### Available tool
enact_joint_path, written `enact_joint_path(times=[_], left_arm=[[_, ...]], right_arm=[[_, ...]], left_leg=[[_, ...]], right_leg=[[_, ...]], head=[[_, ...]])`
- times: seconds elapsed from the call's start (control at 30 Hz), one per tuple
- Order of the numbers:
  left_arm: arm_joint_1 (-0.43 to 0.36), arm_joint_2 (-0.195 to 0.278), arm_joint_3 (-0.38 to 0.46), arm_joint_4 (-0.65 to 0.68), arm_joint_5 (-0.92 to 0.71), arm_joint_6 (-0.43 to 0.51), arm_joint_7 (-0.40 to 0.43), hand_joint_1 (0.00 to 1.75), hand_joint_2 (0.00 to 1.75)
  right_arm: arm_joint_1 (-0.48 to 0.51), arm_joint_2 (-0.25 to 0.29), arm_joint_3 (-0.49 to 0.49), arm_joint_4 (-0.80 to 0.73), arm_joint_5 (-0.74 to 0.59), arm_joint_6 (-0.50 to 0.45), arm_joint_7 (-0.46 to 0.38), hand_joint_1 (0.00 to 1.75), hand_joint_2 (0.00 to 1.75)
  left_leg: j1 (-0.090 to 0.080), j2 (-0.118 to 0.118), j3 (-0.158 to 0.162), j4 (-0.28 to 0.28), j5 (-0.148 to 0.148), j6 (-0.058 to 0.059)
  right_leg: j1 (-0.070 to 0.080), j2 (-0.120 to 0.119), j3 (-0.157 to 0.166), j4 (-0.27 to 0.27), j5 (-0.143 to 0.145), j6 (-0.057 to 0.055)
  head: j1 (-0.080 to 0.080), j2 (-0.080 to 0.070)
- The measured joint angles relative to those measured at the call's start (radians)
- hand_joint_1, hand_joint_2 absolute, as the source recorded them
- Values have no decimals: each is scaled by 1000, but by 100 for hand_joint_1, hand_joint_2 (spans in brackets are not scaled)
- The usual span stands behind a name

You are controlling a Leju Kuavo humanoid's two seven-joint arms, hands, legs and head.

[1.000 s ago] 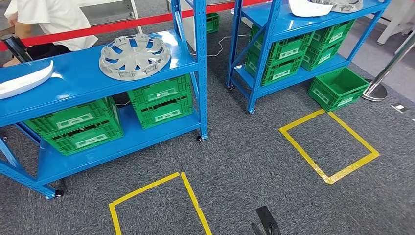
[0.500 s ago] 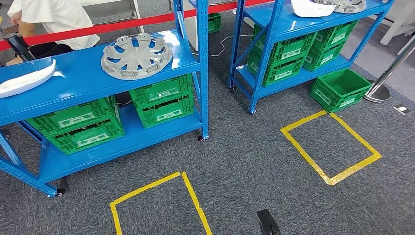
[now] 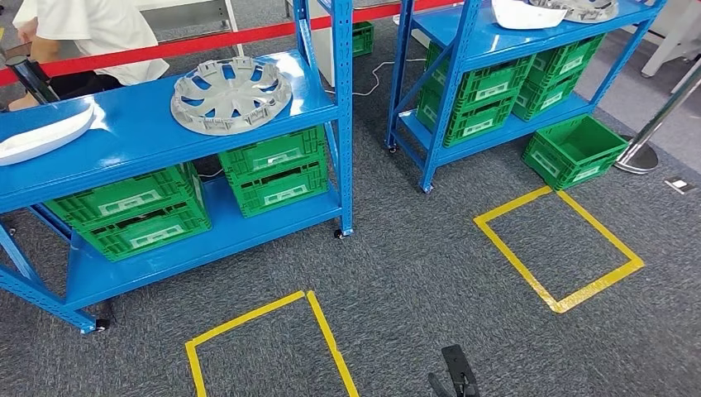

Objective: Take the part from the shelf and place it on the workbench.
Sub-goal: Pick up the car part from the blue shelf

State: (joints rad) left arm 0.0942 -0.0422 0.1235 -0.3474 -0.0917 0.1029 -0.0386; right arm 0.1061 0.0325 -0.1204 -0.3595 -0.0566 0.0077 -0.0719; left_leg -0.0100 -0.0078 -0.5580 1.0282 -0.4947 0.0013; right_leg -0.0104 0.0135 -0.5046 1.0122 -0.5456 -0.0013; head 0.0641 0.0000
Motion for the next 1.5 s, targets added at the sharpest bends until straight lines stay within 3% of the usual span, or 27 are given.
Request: enact_joint_path(times=[0.07, 0.13, 0.2, 0.27, 0.6, 1.03, 1.2, 1.37, 1.5], left_arm=[[-15, -12, 37, 14, -26, 30, -10, 0, 175], [-31, -24, 72, 29, -49, 59, -21, 0, 87], [-46, -36, 108, 43, -74, 88, -32, 0, 0], [-61, -48, 144, 58, -99, 120, -46, 0, 0], [-119, -93, 283, 122, -219, 244, -98, 0, 0], [-133, -108, 331, 146, -259, 278, -108, 0, 0], [-133, -108, 333, 148, -273, 288, -134, 0, 0], [-133, -108, 335, 151, -289, 301, -132, 0, 0], [-134, -103, 339, 151, -305, 314, -113, 0, 0]], right_arm=[[-15, 10, -35, 17, -15, 0, -19, 0, 175], [-30, 20, -67, 32, -29, 0, -36, 0, 175], [-44, 30, -99, 47, -43, 0, -54, 0, 87], [-59, 42, -135, 63, -58, 1, -74, 0, 0], [-114, 85, -295, 121, -142, 11, -186, 0, 0], [-129, 85, -412, 134, -222, 45, -250, 0, 0], [-129, 48, -444, 135, -250, 135, -364, 0, 0], [-134, -37, -467, 124, -213, 161, -562, 0, 0], [-169, -122, -469, 60, -116, 121, -627, 0, 175]], left_leg=[[0, 0, 0, 0, 0, 0], [0, 0, 0, 0, 0, 0], [0, 0, 0, 0, 0, 0], [0, 0, 0, 0, 0, 0], [0, 0, 0, 0, 0, 0], [0, 0, 0, 0, 0, 0], [0, 0, 0, 0, 0, 0], [-3, 0, 0, 0, 0, 0], [-4, 1, 0, 0, 1, 2]], right_leg=[[0, 0, 0, 0, 0, 0], [0, 0, 0, 0, 0, 0], [0, 0, 0, 0, 0, 0], [0, 0, 0, 0, 0, 0], [0, 0, 0, 0, 0, 0], [0, 0, 0, 0, 0, 0], [0, 0, 0, 0, 0, 0], [-2, 0, 1, 0, 1, 2], [-4, 1, 0, 0, 3, 4]], head=[[0, 0], [0, 0], [0, 0], [0, 0], [0, 0], [0, 0], [0, 0], [0, 0], [0, 0]])
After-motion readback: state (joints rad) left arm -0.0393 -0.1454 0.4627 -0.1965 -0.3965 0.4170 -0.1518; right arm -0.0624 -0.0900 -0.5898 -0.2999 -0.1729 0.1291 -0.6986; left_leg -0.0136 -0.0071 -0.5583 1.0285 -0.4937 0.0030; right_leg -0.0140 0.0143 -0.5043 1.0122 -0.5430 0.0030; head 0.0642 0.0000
